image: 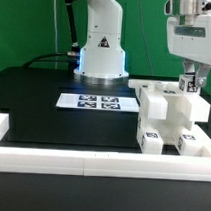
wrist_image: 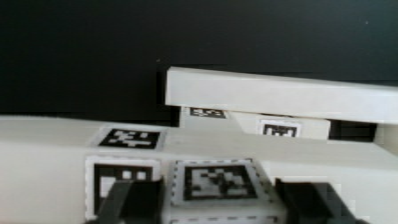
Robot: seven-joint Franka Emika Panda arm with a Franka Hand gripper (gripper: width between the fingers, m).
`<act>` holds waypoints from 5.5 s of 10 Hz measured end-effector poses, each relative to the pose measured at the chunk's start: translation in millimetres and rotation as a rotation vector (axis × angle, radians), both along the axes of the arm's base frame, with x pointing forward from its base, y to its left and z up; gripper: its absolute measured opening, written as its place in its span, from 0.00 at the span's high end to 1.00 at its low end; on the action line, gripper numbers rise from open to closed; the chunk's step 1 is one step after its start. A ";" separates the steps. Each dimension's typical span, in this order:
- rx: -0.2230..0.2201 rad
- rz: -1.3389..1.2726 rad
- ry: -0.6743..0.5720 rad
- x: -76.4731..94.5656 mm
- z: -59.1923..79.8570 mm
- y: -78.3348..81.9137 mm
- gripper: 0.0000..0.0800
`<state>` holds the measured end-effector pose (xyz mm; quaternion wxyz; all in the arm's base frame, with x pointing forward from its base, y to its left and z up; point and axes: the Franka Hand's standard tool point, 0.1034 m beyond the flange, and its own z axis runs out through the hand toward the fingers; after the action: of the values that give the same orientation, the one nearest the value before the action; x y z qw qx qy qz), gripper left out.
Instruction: Assemble chair
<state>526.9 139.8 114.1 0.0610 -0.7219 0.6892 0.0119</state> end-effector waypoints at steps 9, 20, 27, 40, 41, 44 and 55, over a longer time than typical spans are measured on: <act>-0.039 0.585 -0.048 -0.6 0.2 -2.0 0.19; -0.123 1.440 -0.118 6.4 2.6 -6.1 0.19; -0.119 1.368 -0.112 6.4 2.3 -7.3 0.64; -0.100 1.144 -0.119 0.0 22.4 -7.9 0.20; -0.095 1.142 -0.125 -5.2 27.9 -8.5 0.19; -0.088 1.131 -0.138 -13.0 38.1 -8.9 0.19; -0.063 1.133 -0.121 -71.4 18.3 -8.6 0.19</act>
Offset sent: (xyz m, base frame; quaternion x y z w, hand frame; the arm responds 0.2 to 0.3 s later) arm 0.0000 0.0000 0.0000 0.0000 0.0000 -0.0650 0.9979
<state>455.6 131.2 132.4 0.0629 -0.9797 0.1896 -0.0192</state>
